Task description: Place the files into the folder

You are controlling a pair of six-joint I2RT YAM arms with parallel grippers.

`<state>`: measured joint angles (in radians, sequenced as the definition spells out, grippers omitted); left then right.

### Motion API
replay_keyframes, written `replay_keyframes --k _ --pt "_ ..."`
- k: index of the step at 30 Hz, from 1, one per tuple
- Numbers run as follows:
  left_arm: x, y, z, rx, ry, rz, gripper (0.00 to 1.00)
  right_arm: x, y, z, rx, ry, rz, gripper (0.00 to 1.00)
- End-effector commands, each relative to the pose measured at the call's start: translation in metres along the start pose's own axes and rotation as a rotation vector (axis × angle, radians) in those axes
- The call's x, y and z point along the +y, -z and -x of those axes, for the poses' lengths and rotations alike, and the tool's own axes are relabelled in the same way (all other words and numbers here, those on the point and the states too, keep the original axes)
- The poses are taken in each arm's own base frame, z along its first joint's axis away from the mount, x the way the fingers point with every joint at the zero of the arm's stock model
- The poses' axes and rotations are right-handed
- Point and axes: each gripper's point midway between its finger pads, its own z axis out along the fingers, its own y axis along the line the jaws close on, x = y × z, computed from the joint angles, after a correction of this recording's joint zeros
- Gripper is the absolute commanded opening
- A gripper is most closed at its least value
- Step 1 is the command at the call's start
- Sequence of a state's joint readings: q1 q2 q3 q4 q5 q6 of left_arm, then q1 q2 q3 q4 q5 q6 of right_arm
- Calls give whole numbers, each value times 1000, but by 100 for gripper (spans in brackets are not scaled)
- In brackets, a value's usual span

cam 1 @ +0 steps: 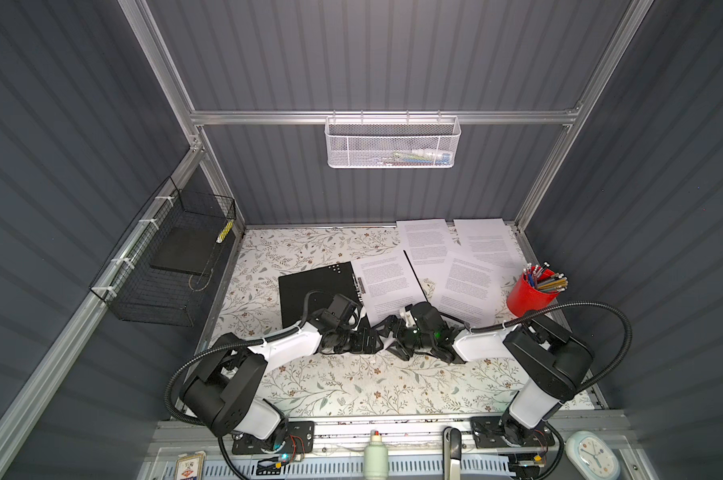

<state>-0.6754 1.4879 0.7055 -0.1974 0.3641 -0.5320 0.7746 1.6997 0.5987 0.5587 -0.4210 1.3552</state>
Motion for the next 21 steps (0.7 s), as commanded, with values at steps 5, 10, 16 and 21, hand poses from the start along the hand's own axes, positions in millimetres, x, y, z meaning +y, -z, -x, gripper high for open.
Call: replay_keyframes --k 5,10,16,21 --pt "30 -13 -51 179 61 91 100 -48 15 4 -43 -45 -86 91" --pt "31 -14 -52 187 64 92 100 -41 15 18 -35 25 -56 90" --pt "32 -14 -51 188 65 102 100 -30 12 24 -23 73 -33 86" --pt "32 -13 -50 181 69 110 100 -38 14 17 -8 -3 -25 76"
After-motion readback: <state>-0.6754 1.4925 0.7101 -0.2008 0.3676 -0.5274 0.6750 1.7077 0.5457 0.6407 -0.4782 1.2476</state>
